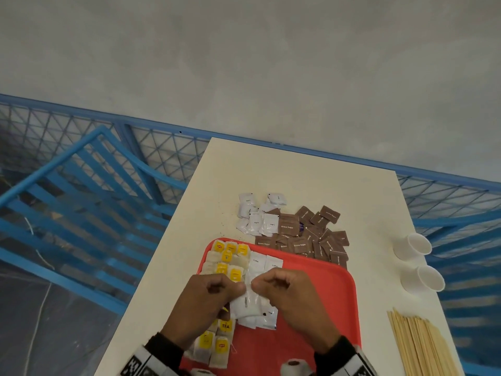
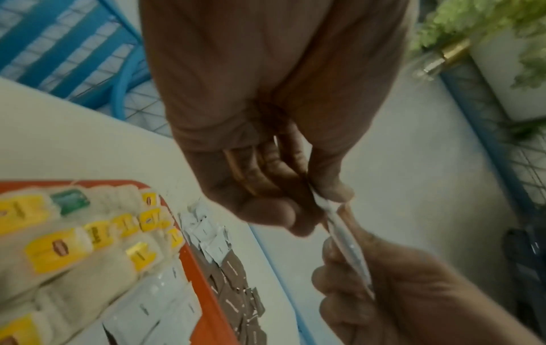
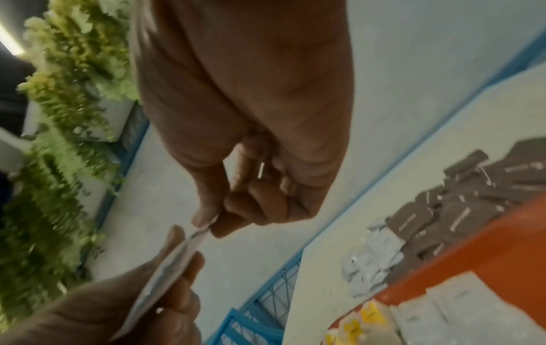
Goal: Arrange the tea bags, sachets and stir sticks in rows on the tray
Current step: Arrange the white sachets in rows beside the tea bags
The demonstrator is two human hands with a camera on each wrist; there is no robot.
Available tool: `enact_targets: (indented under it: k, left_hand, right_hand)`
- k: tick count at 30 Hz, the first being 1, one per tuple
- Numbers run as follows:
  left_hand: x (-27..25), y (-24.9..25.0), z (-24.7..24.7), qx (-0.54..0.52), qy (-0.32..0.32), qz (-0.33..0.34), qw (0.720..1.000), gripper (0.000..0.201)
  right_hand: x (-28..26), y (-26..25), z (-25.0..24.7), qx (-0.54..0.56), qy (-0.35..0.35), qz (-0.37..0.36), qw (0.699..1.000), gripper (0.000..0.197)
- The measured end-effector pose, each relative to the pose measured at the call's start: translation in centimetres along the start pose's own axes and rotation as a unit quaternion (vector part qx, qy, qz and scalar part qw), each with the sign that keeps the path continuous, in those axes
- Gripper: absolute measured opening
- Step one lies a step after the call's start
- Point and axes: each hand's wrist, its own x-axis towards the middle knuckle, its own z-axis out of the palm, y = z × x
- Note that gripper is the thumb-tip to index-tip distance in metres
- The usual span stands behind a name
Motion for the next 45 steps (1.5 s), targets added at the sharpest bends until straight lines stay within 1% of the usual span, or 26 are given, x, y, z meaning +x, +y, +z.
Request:
enact_targets:
  k: [2, 3, 5, 7, 9, 11, 13, 14, 16, 17, 19, 20, 22, 24, 27, 30, 33, 36, 42, 45]
  left_hand:
    - [0.2, 0.1, 0.0, -0.032, 0.006, -0.002, 0.999, 0.022]
    - [0.3, 0.0, 0.0, -0.030, 0.006, 0.004, 1.000, 0.021]
    - [0.7, -0.3, 0.0, 0.009, 0.010, 0.036, 0.999, 0.019]
    - [1.1, -0.4, 0.2, 0.072, -0.005, 0.071, 0.995, 0.019]
    - [1.4, -0.3, 0.5, 0.106, -0.025, 0.090, 0.990, 0.016]
    - [1.6, -0.5, 0.7, 0.079, -0.012, 0.069, 0.994, 0.010]
    - [1.7, -1.1, 0.7, 0.056, -0.013, 0.040, 0.998, 0.010]
    - [1.8, -1.7, 0.6, 0.067, -0.024, 0.034, 0.997, 0.012]
    - [1.9, -2.9, 0.5, 0.104, -0.048, 0.024, 0.993, 0.013]
    - [1.9, -3.5, 0.5, 0.114, -0.049, 0.015, 0.992, 0.013]
    - [2.2, -4.7, -0.1, 0.119, -0.017, -0.006, 0.993, 0.015]
    - [2.2, -5.2, -0.6, 0.124, 0.002, -0.012, 0.992, 0.018]
    - [2.0, -5.9, -1.6, 0.143, 0.028, -0.012, 0.989, 0.031]
    - [1.6, -6.5, -2.4, 0.160, 0.041, -0.017, 0.986, 0.040]
    - [1.3, -7.6, -3.7, 0.172, 0.043, -0.047, 0.983, 0.048]
    - [1.4, -8.5, -4.3, 0.169, 0.029, -0.059, 0.983, 0.048]
    - [1.5, -8.9, -4.4, 0.160, 0.021, -0.064, 0.985, 0.047]
    - [1.7, -9.0, -4.5, 0.162, 0.011, -0.064, 0.985, 0.051]
    - [2.2, -8.8, -4.6, 0.170, 0.009, -0.050, 0.984, 0.047]
    - [2.4, -8.6, -4.6, 0.173, 0.009, -0.050, 0.984, 0.047]
  right_hand:
    - [-0.1, 0.3, 0.0, 0.042, 0.040, 0.025, 0.998, 0.007]
    - [-0.2, 0.5, -0.1, 0.050, 0.043, 0.036, 0.997, 0.008]
    - [-0.5, 0.8, -0.3, 0.022, 0.000, 0.049, 0.999, 0.012]
    - [-0.8, 0.9, -0.3, -0.038, -0.046, 0.040, 0.997, 0.013]
    - [-0.7, 1.3, -0.2, -0.073, -0.035, 0.015, 0.997, 0.014]
    - [-0.7, 1.7, -0.1, -0.053, -0.005, 0.012, 0.998, 0.014]
    - [-0.8, 2.4, 0.0, -0.014, 0.002, 0.036, 0.999, 0.017]
    - [-0.9, 2.9, 0.1, -0.007, -0.003, 0.048, 0.999, 0.019]
    - [-1.1, 4.4, 0.2, -0.031, -0.017, 0.064, 0.997, 0.020]
    - [-1.1, 5.4, 0.3, -0.045, -0.020, 0.075, 0.996, 0.021]
    - [-1.0, 7.6, 0.7, -0.053, -0.015, 0.118, 0.992, 0.022]
    - [-1.0, 8.7, 0.8, -0.056, -0.011, 0.140, 0.989, 0.022]
    - [-0.9, 10.6, 1.2, -0.074, -0.016, 0.175, 0.982, 0.029]
    - [-0.8, 12.2, 1.7, -0.088, -0.027, 0.196, 0.976, 0.033]
    - [-0.5, 13.6, 2.7, -0.092, -0.018, 0.220, 0.971, 0.030]
    - [-0.3, 14.3, 3.8, -0.098, 0.014, 0.231, 0.968, 0.029]
    - [-0.3, 14.8, 4.3, -0.136, 0.020, 0.229, 0.964, 0.035]
    - [-0.2, 15.2, 4.7, -0.156, 0.028, 0.246, 0.956, 0.034]
    - [-0.5, 15.6, 4.9, -0.181, 0.034, 0.259, 0.948, 0.053]
    - [-0.8, 15.0, 4.5, -0.189, 0.039, 0.258, 0.947, 0.052]
